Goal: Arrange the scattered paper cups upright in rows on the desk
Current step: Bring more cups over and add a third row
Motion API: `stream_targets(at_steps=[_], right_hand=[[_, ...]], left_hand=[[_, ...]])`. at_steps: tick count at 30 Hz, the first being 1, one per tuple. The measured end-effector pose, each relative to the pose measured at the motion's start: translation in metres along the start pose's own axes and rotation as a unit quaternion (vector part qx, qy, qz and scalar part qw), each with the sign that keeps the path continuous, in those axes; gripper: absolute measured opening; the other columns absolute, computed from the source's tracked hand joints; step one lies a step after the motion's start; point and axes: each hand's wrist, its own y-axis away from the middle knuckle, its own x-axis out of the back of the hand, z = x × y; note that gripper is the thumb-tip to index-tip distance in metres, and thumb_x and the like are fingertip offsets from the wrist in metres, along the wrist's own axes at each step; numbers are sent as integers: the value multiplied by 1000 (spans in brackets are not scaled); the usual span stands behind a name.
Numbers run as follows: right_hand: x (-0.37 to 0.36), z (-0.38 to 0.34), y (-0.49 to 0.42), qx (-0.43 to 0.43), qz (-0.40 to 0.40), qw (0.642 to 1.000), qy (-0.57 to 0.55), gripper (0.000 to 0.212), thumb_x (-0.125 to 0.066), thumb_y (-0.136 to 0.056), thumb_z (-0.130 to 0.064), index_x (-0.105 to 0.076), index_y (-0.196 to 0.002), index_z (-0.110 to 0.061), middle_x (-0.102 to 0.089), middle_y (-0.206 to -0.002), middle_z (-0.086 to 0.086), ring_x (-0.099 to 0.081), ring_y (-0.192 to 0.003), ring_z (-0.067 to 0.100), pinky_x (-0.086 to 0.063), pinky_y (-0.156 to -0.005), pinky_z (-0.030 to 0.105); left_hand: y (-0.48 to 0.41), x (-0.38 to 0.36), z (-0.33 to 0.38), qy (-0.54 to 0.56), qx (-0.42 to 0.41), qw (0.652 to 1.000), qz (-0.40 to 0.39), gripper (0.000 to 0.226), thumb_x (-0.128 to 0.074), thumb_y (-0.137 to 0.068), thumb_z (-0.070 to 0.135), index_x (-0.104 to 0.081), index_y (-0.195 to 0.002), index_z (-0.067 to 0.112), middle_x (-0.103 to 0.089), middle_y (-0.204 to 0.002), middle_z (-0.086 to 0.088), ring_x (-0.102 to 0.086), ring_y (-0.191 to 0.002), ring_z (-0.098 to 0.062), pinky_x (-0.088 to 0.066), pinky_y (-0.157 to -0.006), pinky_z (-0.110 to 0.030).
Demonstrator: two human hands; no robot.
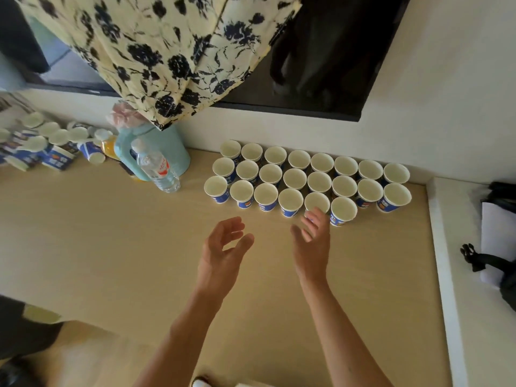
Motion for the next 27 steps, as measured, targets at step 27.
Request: stream_targets(at_steps=[27], right_hand=[[-322, -68, 291, 18, -306, 952, 2, 40, -68, -93, 1, -56, -127, -16, -67, -120, 4, -69, -103, 2, -52, -81, 12]], left_hand=[[109, 410, -18, 143, -45, 961, 234, 32, -67, -80, 40, -70, -109, 27, -74, -108, 11, -68, -102, -7, -52, -83, -28]])
